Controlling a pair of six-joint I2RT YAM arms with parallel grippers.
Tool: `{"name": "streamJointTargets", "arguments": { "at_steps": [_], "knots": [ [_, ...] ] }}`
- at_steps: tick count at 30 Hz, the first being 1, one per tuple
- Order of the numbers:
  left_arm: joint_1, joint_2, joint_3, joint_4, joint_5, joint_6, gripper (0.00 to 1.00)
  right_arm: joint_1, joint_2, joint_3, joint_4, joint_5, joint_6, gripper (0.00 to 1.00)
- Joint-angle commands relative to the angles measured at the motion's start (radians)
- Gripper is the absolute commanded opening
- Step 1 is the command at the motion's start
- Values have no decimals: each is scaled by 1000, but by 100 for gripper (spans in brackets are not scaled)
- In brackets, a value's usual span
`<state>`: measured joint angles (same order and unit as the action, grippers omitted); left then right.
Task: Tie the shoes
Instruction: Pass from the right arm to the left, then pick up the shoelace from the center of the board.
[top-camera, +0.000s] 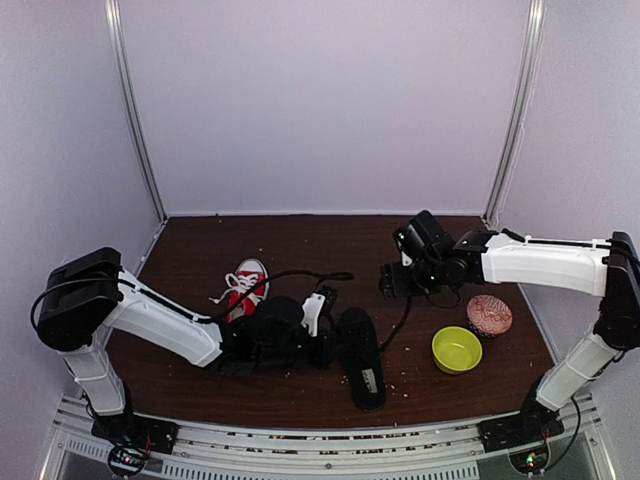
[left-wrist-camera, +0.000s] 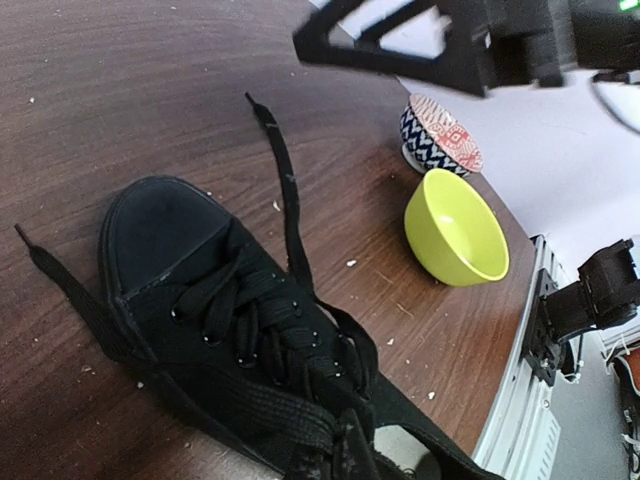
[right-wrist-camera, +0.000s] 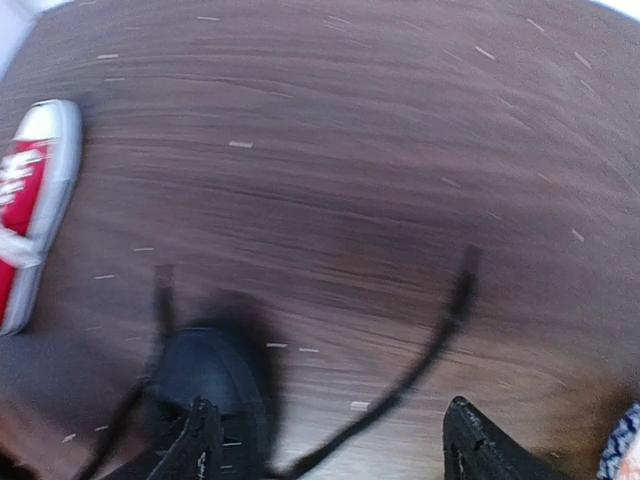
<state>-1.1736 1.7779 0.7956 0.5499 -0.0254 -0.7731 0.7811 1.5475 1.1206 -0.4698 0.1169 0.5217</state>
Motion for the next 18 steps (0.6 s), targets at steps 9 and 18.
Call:
{"name": "streamJointTargets", "arguments": {
  "at_steps": [9, 18],
  "knots": [
    [-6, -46, 7, 8, -10, 5, 0, -72, 143, -82, -73, 26, 163, 67],
    [-6, -46, 29, -31, -21, 30, 0, -72, 278, -21, -49, 4, 183, 53]
  ]
}}
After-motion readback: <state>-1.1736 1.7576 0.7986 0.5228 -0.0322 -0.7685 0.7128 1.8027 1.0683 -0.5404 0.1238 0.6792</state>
